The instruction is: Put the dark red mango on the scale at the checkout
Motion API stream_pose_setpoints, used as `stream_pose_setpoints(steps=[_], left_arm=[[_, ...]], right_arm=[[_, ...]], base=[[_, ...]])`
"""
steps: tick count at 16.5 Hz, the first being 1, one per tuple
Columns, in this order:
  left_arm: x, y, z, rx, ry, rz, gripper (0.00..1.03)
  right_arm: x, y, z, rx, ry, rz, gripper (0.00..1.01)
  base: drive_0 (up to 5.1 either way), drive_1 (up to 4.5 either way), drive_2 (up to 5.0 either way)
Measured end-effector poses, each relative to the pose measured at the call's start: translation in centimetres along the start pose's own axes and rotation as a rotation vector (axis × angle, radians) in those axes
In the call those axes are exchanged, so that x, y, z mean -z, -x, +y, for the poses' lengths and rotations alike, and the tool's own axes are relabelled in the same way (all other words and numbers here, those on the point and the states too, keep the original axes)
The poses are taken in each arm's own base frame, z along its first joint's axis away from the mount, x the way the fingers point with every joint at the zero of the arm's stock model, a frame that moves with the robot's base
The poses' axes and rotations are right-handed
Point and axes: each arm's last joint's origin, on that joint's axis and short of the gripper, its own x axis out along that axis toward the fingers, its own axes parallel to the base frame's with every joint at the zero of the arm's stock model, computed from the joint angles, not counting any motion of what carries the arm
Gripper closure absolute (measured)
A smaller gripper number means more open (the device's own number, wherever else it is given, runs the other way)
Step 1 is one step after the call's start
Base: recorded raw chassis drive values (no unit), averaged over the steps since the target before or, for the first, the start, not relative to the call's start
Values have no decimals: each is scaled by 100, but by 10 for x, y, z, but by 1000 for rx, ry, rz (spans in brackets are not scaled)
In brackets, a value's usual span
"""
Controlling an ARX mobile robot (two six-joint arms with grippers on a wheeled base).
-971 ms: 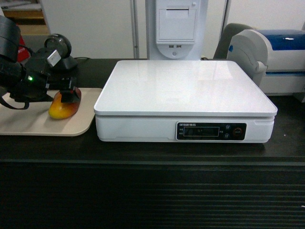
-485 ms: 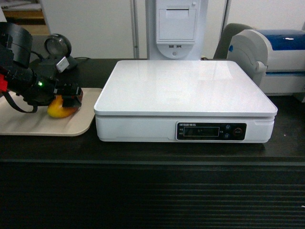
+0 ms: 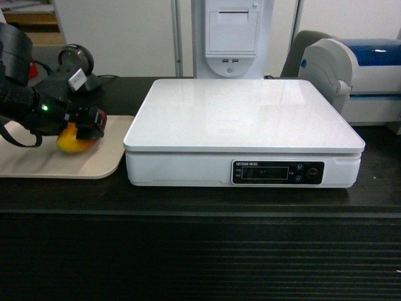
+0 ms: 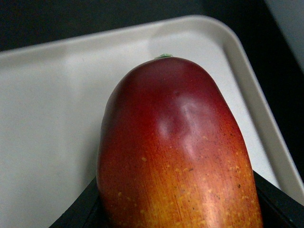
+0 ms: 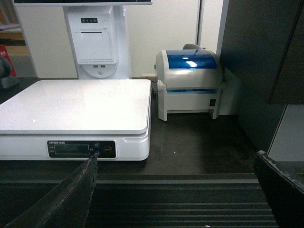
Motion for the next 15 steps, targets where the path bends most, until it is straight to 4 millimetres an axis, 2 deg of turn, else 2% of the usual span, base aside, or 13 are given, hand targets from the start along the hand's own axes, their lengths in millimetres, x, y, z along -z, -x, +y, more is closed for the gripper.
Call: stream_pose_setpoints(steps=[3,5,6,7,8,10,13,15], left_arm=[[-42,42,-14,8,-51,-147,41],[-70,71,-34,35,-74,-242,41],[-87,86,-55,83,-75,-291,41],[-98,89,-87,158,-54,-310,41],[-98,87,-102,193,-48,-298,41],[-97,82,-150,278,-60,-269,41],[-92,81,-202,358,-87,-231,41],[-89,75,-223,383,-86,-201,41]], right_arm=[[0,0,0,0,0,0,3],[0,0,0,0,0,0,3],[0,0,0,0,0,0,3],[0,0,0,0,0,0,3],[0,0,0,0,0,0,3],[0,0,0,0,0,0,3],[0,0,0,0,0,0,3],[0,0,0,0,0,0,3]], base=[[0,0,0],[0,0,0],[0,0,0],[0,0,0],[0,0,0],[0,0,0],[0,0,0],[0,0,0]])
